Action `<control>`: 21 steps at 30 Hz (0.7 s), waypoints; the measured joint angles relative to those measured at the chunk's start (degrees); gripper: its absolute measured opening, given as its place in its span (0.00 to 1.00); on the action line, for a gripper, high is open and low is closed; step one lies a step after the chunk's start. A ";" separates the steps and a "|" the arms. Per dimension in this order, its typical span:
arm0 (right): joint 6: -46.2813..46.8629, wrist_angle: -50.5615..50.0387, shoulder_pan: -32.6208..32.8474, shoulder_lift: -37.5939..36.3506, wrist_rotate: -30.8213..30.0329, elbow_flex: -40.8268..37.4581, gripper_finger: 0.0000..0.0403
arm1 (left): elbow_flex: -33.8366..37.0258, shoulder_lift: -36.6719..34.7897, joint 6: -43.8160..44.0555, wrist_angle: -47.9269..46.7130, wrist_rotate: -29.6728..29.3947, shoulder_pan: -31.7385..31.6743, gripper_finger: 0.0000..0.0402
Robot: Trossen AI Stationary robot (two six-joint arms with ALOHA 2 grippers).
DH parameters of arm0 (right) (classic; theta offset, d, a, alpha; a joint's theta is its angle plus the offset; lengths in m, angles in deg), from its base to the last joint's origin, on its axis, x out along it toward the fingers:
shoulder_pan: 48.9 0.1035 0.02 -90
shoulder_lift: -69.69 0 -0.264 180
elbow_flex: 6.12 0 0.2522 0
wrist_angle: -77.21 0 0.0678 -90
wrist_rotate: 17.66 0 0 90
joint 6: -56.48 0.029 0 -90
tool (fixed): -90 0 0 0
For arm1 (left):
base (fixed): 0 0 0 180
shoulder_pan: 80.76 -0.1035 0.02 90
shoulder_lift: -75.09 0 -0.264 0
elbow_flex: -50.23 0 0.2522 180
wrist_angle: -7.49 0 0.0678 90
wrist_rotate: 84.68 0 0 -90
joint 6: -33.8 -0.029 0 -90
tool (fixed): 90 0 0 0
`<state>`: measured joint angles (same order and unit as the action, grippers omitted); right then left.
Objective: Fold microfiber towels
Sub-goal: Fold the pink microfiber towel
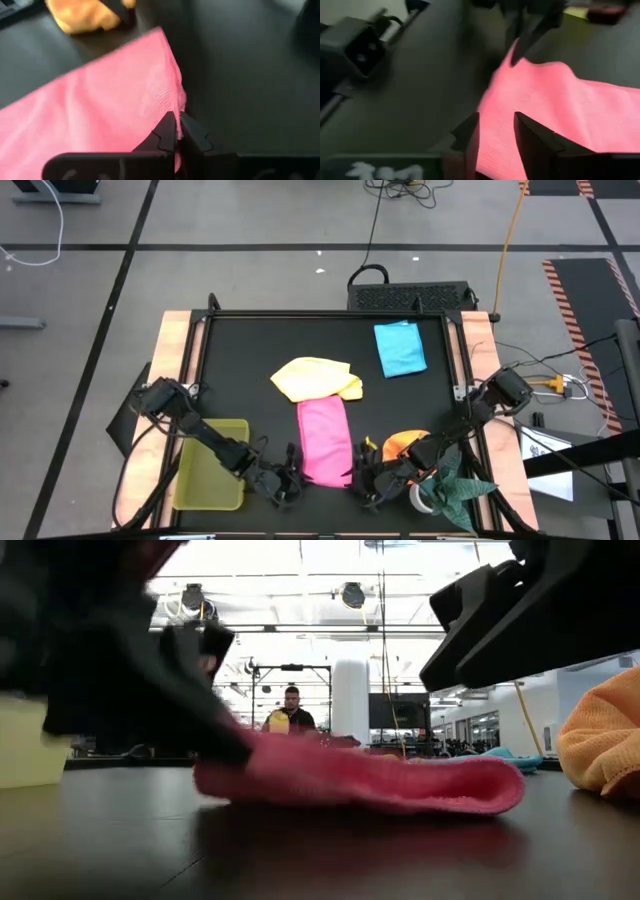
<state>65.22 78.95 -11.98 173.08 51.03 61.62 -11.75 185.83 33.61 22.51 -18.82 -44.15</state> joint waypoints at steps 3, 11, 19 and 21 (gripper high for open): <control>-1.16 1.61 -0.04 1.65 2.19 0.02 0.40 | -0.05 -2.11 1.87 -0.17 -0.13 0.06 0.05; -13.77 3.19 2.79 5.89 -3.90 0.00 0.60 | -0.07 -4.22 3.77 -1.92 -0.95 0.08 0.04; -22.68 3.13 4.85 5.99 -13.87 0.00 0.56 | -0.09 -4.24 5.00 -2.39 -1.87 -0.27 0.01; -23.79 3.19 4.83 6.28 -14.02 0.01 0.53 | -0.09 -4.26 5.28 -2.34 -2.08 -0.27 0.03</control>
<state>41.43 82.13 -7.15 179.37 37.01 61.63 -11.85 181.57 38.88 20.17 -20.90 -44.42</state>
